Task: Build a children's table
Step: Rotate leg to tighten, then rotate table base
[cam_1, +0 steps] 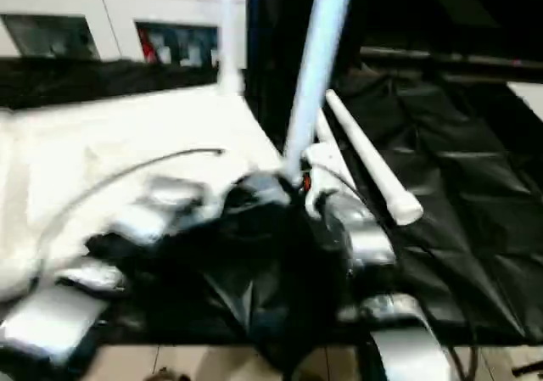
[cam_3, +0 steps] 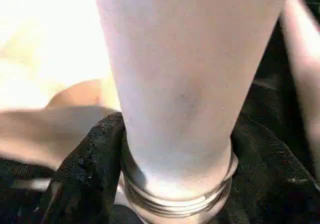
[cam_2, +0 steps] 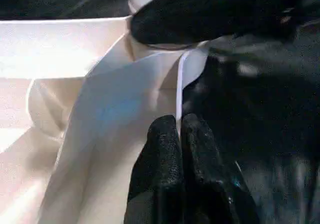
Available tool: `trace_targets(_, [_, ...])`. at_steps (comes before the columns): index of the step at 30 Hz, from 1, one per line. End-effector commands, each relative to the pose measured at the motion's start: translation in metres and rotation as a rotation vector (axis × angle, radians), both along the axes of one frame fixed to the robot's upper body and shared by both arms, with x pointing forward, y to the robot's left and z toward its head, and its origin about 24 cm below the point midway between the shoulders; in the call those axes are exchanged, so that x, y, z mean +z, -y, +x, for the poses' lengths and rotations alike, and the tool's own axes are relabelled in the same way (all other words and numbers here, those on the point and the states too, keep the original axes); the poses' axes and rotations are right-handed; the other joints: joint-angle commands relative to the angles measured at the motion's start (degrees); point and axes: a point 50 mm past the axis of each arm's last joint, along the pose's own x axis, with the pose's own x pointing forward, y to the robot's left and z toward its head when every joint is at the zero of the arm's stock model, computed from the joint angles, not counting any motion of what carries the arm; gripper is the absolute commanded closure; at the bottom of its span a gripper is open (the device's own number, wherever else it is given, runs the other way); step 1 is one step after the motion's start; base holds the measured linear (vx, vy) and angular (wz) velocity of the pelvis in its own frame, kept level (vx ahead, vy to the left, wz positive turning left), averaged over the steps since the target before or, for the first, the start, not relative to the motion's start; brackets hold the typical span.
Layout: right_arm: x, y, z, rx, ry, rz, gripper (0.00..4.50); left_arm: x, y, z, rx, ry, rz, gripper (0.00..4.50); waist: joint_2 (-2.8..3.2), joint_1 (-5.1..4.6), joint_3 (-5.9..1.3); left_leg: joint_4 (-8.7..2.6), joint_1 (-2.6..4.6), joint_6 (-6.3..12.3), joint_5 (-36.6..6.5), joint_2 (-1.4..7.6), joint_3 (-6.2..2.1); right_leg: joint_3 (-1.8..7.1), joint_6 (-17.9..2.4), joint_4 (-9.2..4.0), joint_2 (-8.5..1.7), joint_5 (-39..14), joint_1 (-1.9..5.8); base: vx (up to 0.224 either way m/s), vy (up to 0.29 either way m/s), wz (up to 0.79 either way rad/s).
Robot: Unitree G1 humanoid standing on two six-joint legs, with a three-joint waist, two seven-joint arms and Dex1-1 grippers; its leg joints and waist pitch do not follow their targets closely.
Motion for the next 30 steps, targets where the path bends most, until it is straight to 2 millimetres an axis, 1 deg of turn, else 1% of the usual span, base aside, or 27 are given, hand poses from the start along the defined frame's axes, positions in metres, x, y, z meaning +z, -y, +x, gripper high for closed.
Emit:
trace_targets(1, [-0.029, -0.007, -0.012, -0.028, -0.141, -0.012, 1.78, 0.005, 0.001, 0.008, 0.138, 0.031, -0.029, 4.50, 0.24, -0.19, -3.51, -4.08, 1.05, 0.30, -18.25, 0.86, -0.54, 1.65, -10.14, -4.17, -2.16, -19.78, 2.13, 0.000, 0.000, 0.00])
trace_targets(2, [-0.028, -0.010, -0.011, -0.015, -0.125, -0.026, 1.78, 0.006, 0.009, 0.007, 0.109, 0.045, -0.028, 4.50, 0.07, -0.23, -3.56, -4.02, 0.86, 0.59, -17.98, 0.73, -0.51, 1.59, -10.20, -4.17, -2.14, -19.35, 2.31, 0.000, 0.000, 0.00])
trace_targets(3, [-0.027, -0.012, -0.011, -0.006, -0.115, -0.023, 1.78, 0.006, 0.013, 0.006, 0.094, 0.052, -0.026, 4.50, 0.07, -0.23, -3.55, -4.07, 0.81, 0.74, -17.94, 0.77, -0.51, 1.57, -10.19, -4.23, -2.19, -19.39, 2.37, 0.000, 0.000, 0.00])
trace_targets(5, [-0.022, -0.014, -0.009, 0.001, -0.080, -0.017, 1.09, 0.006, 0.017, 0.004, 0.059, 0.071, -0.015, 4.50, 0.07, -0.10, -3.65, -4.01, 0.70, 1.21, -17.57, 0.75, -0.51, 1.55, -9.85, -4.26, -2.24, -19.04, 2.51, 0.000, 0.000, 0.00])
trace_targets(6, [-0.020, -0.015, -0.007, 0.002, -0.067, -0.010, 1.09, 0.006, 0.017, 0.004, 0.052, 0.075, -0.006, 4.50, 0.20, -0.03, -3.68, -4.03, 0.71, 1.23, -17.35, 0.78, -0.55, 1.54, -9.93, -4.19, -2.27, -18.67, 2.53, 0.000, 0.000, 0.00])
trace_targets(8, [-0.015, -0.013, -0.004, -0.014, -0.025, -0.032, 1.03, 0.006, 0.016, 0.004, 0.039, 0.092, 0.005, 4.50, 0.24, -0.13, -3.67, -4.09, 0.63, 1.15, -17.50, 0.79, -0.57, 1.50, -10.29, -4.06, -2.17, -17.86, 2.54, 0.000, 0.000, 0.00])
trace_targets(10, [-0.008, -0.007, -0.001, -0.045, 0.030, -0.043, 1.03, 0.007, 0.013, 0.006, 0.050, 0.102, 0.010, 4.50, 0.18, -0.18, -3.74, -4.10, 0.56, 1.11, -17.19, 0.81, -0.61, 1.48, -10.52, -3.95, -2.23, -17.06, 2.71, 0.000, 0.000, 0.00])
trace_targets(12, [-0.003, -0.002, 0.001, -0.066, 0.057, -0.047, 1.03, 0.007, 0.011, 0.007, 0.066, 0.105, 0.013, 4.50, 0.16, -0.22, -3.76, -4.05, 0.54, 1.37, -16.87, 0.76, -0.54, 1.50, -10.65, -3.90, -2.20, -16.65, 2.71, 0.000, 0.000, 0.00])
trace_targets(13, [0.002, 0.004, 0.001, -0.096, 0.094, -0.044, 1.03, 0.008, 0.008, 0.010, 0.092, 0.111, 0.020, 4.50, 0.11, -0.14, -3.71, -4.05, 0.51, 1.57, -16.46, 0.70, -0.51, 1.46, -10.30, -3.97, -2.15, -16.69, 2.72, 0.000, 0.000, 0.00])
trace_targets(15, [0.007, 0.011, 0.001, -0.137, 0.129, -0.024, 1.03, 0.011, 0.006, 0.014, 0.134, 0.117, 0.025, 4.50, 0.12, -0.20, -3.87, -3.97, 0.41, 1.95, -15.43, 0.73, -0.52, 1.48, -10.57, -3.73, -2.17, -15.21, 2.79, 0.000, 0.000, 0.00])
trace_targets(16, [0.011, 0.018, -0.001, -0.191, 0.157, -0.004, 1.03, 0.017, 0.003, 0.022, 0.243, 0.146, 0.004, 4.50, 0.09, -0.16, -3.93, -3.86, 0.41, 2.24, -14.66, 0.72, -0.46, 1.54, -10.66, -3.62, -2.13, -13.84, 2.81, 0.000, 0.000, 0.00])
trace_targets(17, [0.011, 0.019, -0.004, -0.197, 0.162, -0.001, 1.03, 0.023, 0.002, 0.028, 0.315, 0.166, -0.029, 4.50, 0.22, -0.13, -4.09, -3.71, 0.38, 2.42, -13.53, 0.58, -0.42, 1.57, -10.33, -3.46, -1.95, -11.83, 2.88, 0.000, 0.000, 0.00])
trace_targets(18, [0.010, 0.018, -0.004, -0.196, 0.163, -0.002, 1.03, 0.026, 0.002, 0.030, 0.341, 0.173, -0.043, 4.50, 0.15, -0.14, -4.25, -3.68, 0.35, 2.66, -12.74, 0.65, -0.49, 1.55, -10.71, -3.21, -1.96, -10.33, 3.01, 0.000, 0.000, 0.00])
trace_targets(19, [0.010, 0.018, -0.005, -0.195, 0.163, -0.002, 1.03, 0.026, 0.002, 0.030, 0.349, 0.176, -0.048, 4.50, -0.15, -0.43, -4.36, -3.56, -0.33, 3.31, -10.64, 0.43, -0.58, 1.41, -11.19, -2.74, -2.03, -8.00, 3.52, 0.000, 0.000, 0.00])
trace_targets(20, [0.006, 0.016, -0.007, -0.182, 0.157, -0.016, 1.03, 0.036, 0.003, 0.035, 0.404, 0.217, -0.110, 4.50, 0.01, -0.77, -4.28, -3.36, -0.38, 4.08, -9.87, 0.27, -0.44, 1.33, -11.86, -2.88, -1.95, -6.98, 3.38, 0.000, 0.000, 0.00])
trace_targets(21, [0.004, 0.014, -0.008, -0.184, 0.149, -0.018, 1.03, 0.041, 0.004, 0.037, 0.420, 0.237, -0.136, 4.50, -0.06, -0.82, -4.36, -3.19, -0.30, 4.53, -9.66, 0.18, -0.35, 1.34, -12.18, -2.87, -1.96, -6.47, 3.38, 0.000, 0.000, 0.00])
trace_targets(22, [0.002, 0.013, -0.009, -0.187, 0.141, -0.018, 1.03, 0.046, 0.005, 0.039, 0.433, 0.255, -0.159, 4.50, -0.01, -0.82, -4.56, -3.03, -0.33, 5.52, -8.50, 0.16, -0.32, 1.39, -13.04, -2.72, -2.02, -4.78, 3.51, 0.000, 0.000, 0.00])
trace_targets(23, [0.001, 0.012, -0.009, -0.188, 0.137, -0.017, 1.03, 0.049, 0.006, 0.040, 0.438, 0.273, -0.170, 4.50, 0.13, -0.72, -4.89, -2.80, -0.40, 6.69, -6.34, 0.23, -0.35, 1.42, -14.15, -2.23, -2.03, -1.26, 3.53, 0.000, 0.000, 0.00])
trace_targets(24, [0.001, 0.012, -0.009, -0.188, 0.137, -0.017, 1.03, 0.049, 0.006, 0.040, 0.438, 0.273, -0.170, 4.50, 0.13, -0.62, -5.17, -2.59, -0.42, 7.30, -4.71, 0.27, -0.36, 1.44, -14.86, -1.79, -2.01, 1.48, 3.60, 0.000, 0.000, 0.00])
trace_targets(25, [-0.001, 0.009, -0.009, -0.186, 0.128, -0.024, 1.03, 0.056, 0.007, 0.042, 0.439, 0.311, -0.183, 4.50, 0.31, -0.41, -5.06, -2.31, -0.53, 9.72, -2.22, 0.29, -0.24, 1.31, -16.60, -1.35, -1.81, 6.67, 3.15, 0.000, 0.000, 0.00])
trace_targets(26, [-0.001, 0.009, -0.009, -0.186, 0.128, -0.024, 1.03, 0.056, 0.007, 0.042, 0.439, 0.311, -0.183, 4.50, 0.26, -0.37, -4.97, -2.26, -0.44, 10.33, -2.47, 0.28, -0.12, 1.26, -16.88, -1.47, -1.77, 6.57, 3.01, 0.000, 0.000, 0.00])
trace_targets(27, [-0.001, 0.007, -0.010, -0.182, 0.126, -0.021, 1.03, 0.059, 0.007, 0.043, 0.445, 0.326, -0.193, 4.50, 0.28, -0.26, -4.98, -2.26, -0.37, 10.66, -2.73, 0.43, -0.13, 1.23, -17.16, -1.42, -1.90, 6.21, 3.07, 0.000, 0.000, 0.00])
trace_targets(28, [0.000, 0.005, -0.010, -0.164, 0.124, -0.024, 1.03, 0.064, 0.004, 0.045, 0.447, 0.348, -0.222, 4.50, -0.04, 0.12, -4.85, -2.30, -0.38, 11.12, -3.14, 0.55, -0.09, 1.18, -17.52, -1.53, -2.02, 4.50, 3.09, 0.000, 0.000, 0.00])
trace_targets(29, [0.000, 0.003, -0.010, -0.152, 0.122, -0.028, 1.03, 0.067, 0.001, 0.046, 0.447, 0.364, -0.228, 4.50, -0.04, 0.12, -4.85, -2.30, -0.38, 11.12, -3.14, 0.55, -0.09, 1.18, -17.52, -1.53, -2.02, 4.50, 3.09, 0.000, 0.000, 0.00])
trace_targets(30, [0.000, 0.002, -0.009, -0.142, 0.121, -0.034, 0.96, 0.069, -0.002, 0.046, 0.443, 0.382, -0.230, 3.94, 0.30, 0.35, -4.70, -2.42, -0.25, 10.78, -3.83, 0.78, -0.13, 1.18, -17.43, -1.70, -2.10, 2.76, 2.96, 0.000, 0.000, 0.00])
